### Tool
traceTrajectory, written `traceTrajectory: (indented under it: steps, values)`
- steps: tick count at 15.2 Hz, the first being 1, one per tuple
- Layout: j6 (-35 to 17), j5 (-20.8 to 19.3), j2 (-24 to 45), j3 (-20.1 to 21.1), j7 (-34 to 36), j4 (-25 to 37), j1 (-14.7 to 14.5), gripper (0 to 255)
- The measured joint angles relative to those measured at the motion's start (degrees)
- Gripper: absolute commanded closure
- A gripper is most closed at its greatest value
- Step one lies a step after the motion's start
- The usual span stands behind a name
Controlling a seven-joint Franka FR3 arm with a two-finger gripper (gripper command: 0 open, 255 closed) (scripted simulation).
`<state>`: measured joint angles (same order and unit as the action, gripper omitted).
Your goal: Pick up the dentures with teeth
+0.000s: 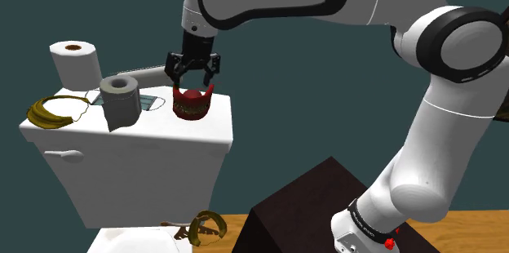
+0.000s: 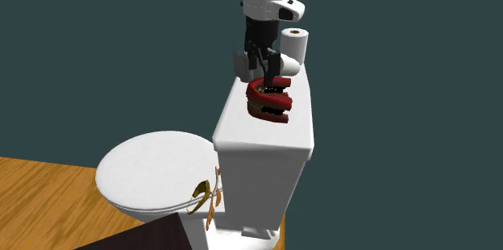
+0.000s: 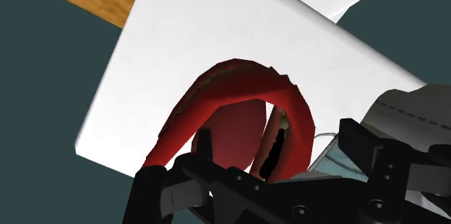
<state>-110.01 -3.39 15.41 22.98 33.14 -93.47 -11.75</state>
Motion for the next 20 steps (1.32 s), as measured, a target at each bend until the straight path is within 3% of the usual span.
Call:
traceTrajectory:
  steps: [3, 10, 11, 20]
  values:
    - [0.55, -1.38, 4.68, 0.29, 1.93, 5.09, -1.97, 0]
    - [-3.90, -1.99, 6.35, 0.02, 2.24, 2.17, -2.13, 0]
    - [-4.12, -2.04, 6.45, 0.01, 2.28, 2.06, -2.17, 255]
    - [-4.37, -2.06, 6.49, 0.06, 2.33, 1.92, -2.23, 255]
